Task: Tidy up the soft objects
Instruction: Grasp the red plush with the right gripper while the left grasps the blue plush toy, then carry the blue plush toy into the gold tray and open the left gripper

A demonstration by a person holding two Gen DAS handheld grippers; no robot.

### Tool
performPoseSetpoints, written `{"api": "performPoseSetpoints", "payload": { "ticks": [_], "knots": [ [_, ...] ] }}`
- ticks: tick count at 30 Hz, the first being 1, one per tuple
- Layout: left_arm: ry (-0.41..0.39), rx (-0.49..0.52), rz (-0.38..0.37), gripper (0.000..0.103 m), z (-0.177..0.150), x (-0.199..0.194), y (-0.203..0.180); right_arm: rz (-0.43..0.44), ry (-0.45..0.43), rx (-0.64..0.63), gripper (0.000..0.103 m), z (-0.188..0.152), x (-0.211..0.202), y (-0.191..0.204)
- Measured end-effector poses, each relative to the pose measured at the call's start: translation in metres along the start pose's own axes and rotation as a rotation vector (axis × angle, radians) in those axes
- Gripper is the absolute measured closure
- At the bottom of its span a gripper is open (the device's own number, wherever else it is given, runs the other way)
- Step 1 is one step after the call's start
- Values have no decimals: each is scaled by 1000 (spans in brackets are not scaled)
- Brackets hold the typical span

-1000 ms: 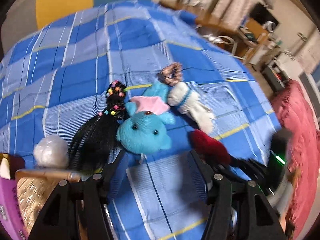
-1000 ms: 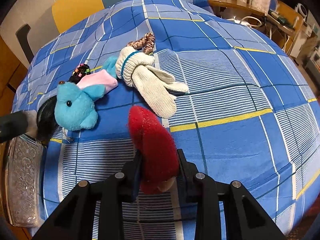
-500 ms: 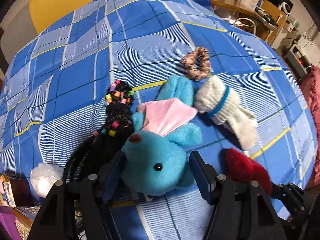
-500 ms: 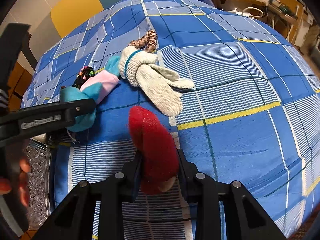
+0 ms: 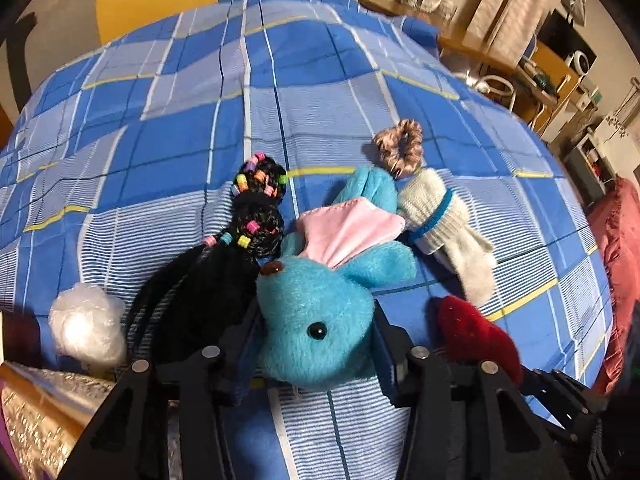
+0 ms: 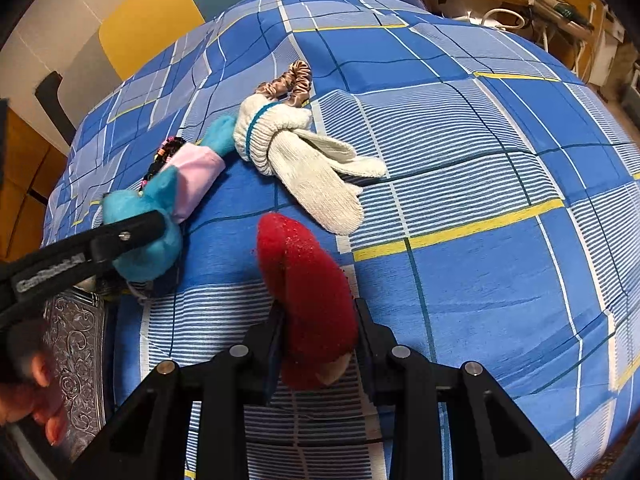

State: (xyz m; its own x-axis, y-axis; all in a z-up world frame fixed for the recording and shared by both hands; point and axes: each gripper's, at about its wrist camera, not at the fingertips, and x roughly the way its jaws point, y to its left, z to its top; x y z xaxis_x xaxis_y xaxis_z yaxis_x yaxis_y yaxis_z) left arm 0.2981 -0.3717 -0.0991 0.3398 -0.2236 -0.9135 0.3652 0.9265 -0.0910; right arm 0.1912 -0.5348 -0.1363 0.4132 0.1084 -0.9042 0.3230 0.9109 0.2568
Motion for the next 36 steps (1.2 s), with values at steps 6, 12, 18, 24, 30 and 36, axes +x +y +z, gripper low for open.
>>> {"api": "performPoseSetpoints", "payload": {
  "ticks": [6,12,18,24,30,36],
  "knots": [
    [-80,-6,-69,54,-6,-37,-3,3,-7,0,71,0,0,-1],
    [-164,-12,-120,54,-14,-81,2,2,-13,-6,71,-1,0,0],
    [-255,-3,-169,54,-30,-131,10,-20,-22,-34,71,-1,0,3],
    [-324,-3,-211,53,-45,-182,29,-38,-35,-60,71,-1,1,6],
    [-405,-26,-198,53,-62,-232,75,-1,-68,-55,71,-1,-5,8],
    [-461,-107,-139,53,-78,-261,141,5,-124,-106,71,-2,-14,19]
  ]
}}
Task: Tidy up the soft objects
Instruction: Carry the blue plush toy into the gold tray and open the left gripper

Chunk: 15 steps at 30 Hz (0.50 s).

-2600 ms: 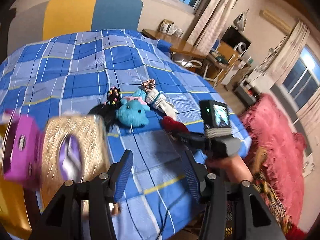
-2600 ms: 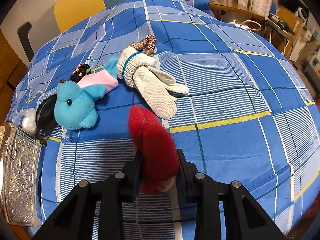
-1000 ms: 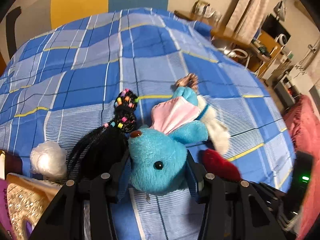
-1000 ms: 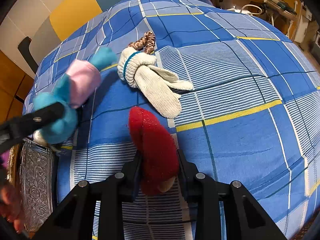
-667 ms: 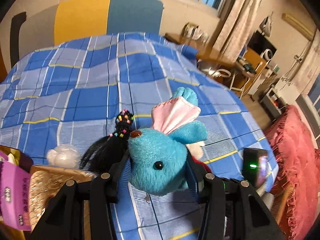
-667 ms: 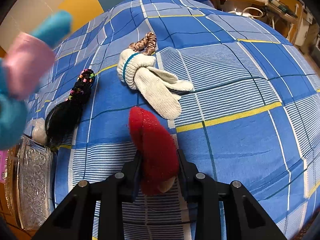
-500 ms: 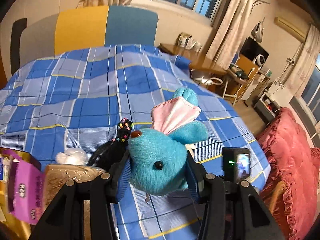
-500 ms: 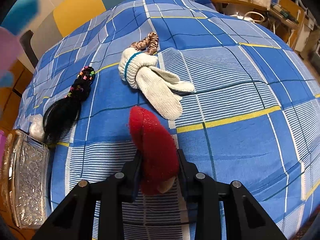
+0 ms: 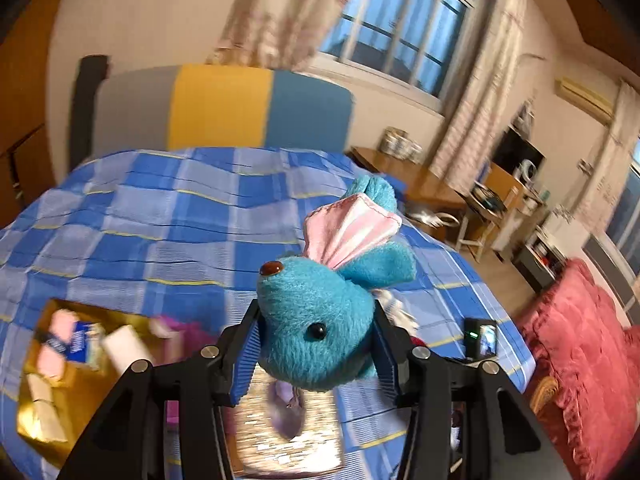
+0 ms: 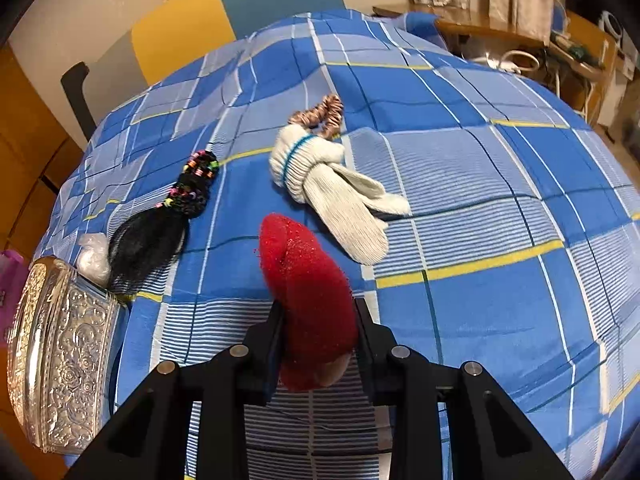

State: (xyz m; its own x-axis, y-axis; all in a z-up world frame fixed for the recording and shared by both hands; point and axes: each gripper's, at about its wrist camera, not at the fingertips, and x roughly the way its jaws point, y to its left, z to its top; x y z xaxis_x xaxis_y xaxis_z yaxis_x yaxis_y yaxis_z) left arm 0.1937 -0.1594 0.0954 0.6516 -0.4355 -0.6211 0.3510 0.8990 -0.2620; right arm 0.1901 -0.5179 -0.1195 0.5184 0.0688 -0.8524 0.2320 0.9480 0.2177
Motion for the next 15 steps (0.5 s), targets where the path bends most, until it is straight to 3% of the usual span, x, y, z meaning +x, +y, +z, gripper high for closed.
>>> {"api": "performPoseSetpoints", "payload": {
  "ticks": [8,15],
  "knots": [
    [14,-104,128,53,-16,-26,91,-31,-88,-7,71,3,-15,0],
    [119,-260,236,52,-62,-19,171,-34,-182,13,71,7,-33,-4]
  ]
}}
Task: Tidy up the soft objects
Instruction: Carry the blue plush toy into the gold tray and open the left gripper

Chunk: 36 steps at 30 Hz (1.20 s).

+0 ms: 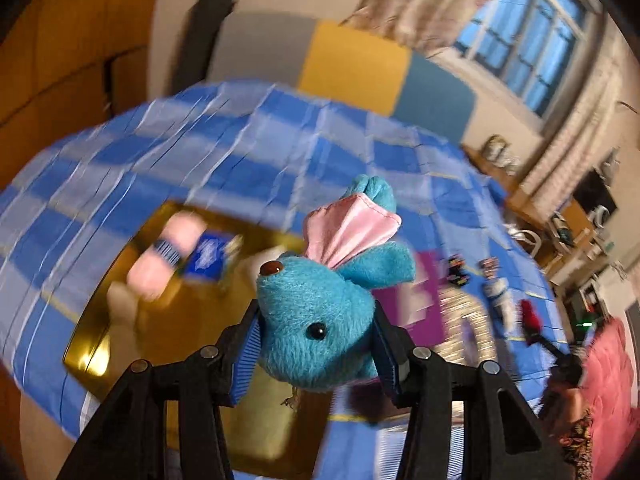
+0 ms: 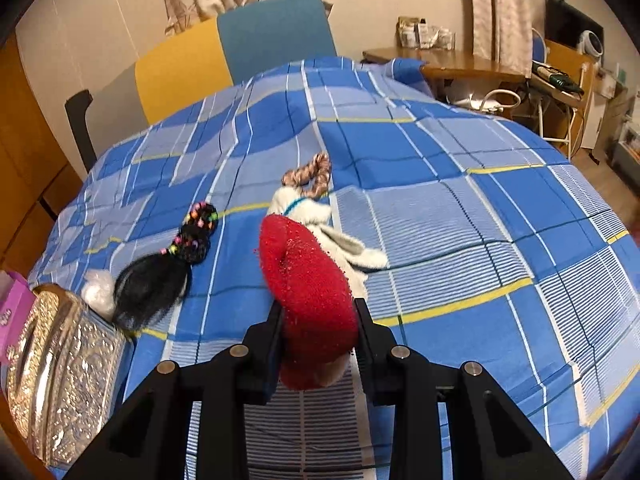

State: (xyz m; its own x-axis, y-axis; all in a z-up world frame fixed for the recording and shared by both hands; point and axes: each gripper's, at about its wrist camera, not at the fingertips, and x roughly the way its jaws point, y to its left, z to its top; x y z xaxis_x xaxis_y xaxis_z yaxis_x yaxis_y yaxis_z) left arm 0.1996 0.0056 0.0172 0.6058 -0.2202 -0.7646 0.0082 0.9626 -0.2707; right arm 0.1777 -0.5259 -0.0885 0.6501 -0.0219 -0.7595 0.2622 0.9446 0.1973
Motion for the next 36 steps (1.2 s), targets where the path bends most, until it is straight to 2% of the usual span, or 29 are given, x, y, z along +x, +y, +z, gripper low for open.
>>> {"api": "performPoseSetpoints", "payload": {
  "ticks": [8,14,22,25,30,36],
  "knots": [
    [94,-78,120,52,-30,42,62,33,-106,12,71,5,-17,1],
    [149,-135,168,52,-45,61,91,39,-148,2,71,7,-22,3],
    [139,-198,257,52,-47,70,119,28,-144,-3,71,7,-19,2],
    [125,-216,295,48,-48,67,126,26,-145,-5,71,6,-19,2],
    [95,-222,270,42,-53,59,121,24,-165,-10,71,6,-23,4],
    [96,-265,174,40,-63,53,118,14,-203,-9,71,4,-39,9]
  ]
}}
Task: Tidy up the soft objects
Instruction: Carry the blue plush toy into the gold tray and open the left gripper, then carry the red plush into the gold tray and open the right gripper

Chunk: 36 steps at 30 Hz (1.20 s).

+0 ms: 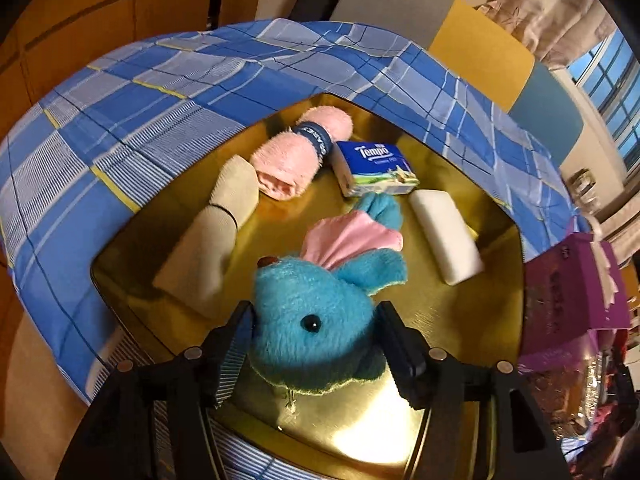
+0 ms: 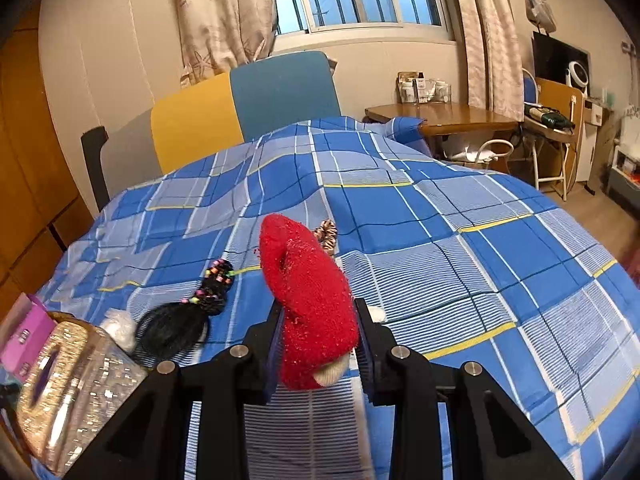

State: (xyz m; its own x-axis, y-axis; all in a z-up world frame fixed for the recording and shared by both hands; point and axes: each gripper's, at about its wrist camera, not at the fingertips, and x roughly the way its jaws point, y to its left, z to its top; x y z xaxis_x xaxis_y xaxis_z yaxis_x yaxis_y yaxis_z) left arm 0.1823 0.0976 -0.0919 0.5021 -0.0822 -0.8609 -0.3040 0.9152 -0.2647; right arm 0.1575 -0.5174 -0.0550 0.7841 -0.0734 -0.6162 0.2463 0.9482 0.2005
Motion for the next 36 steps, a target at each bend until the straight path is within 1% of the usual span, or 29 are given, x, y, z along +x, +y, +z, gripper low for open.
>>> {"api": "performPoseSetpoints", "payload": {
  "ticks": [3,6,8,10,12,13,14,16,17,19,22,25,28,32,36],
  "knots": [
    [-3,20,1,40,-3,1,-2,20,-8,24,71,3,-15,10],
    [-30,54,33,40,1,3,-7,48,-28,11,71,10,-32,29],
    [-45,40,56,41,9,6,-5,81,-56,-7,71,17,-49,49],
    [-53,20,44,41,16,6,-2,119,-83,-32,71,23,-65,73],
    [-63,24,43,41,21,2,-2,150,-102,-65,71,27,-79,99],
    [-71,28,46,40,21,0,-2,160,-106,-76,71,28,-83,109],
    [-83,32,43,35,21,-3,-2,185,-116,-95,71,30,-91,126],
    [-98,36,16,30,20,-9,0,222,-128,-111,71,31,-99,150],
    [-105,40,-7,30,18,-13,2,251,-129,-120,71,32,-104,167],
    [-111,51,-21,30,16,-18,3,292,-126,-125,71,31,-108,188],
    [-123,56,-36,30,10,-27,7,379,-107,-154,71,26,-113,235],
    [-115,60,-67,30,3,-32,12,431,-86,-217,71,14,-113,280],
    [-106,72,-72,31,-3,-34,16,480,-43,-261,71,-3,-109,321],
    [-116,101,-71,31,-11,-40,21,521,45,-290,71,-28,-93,362],
    [-126,130,-55,31,-17,-45,24,518,137,-331,71,-54,-69,399]
  ]
}}
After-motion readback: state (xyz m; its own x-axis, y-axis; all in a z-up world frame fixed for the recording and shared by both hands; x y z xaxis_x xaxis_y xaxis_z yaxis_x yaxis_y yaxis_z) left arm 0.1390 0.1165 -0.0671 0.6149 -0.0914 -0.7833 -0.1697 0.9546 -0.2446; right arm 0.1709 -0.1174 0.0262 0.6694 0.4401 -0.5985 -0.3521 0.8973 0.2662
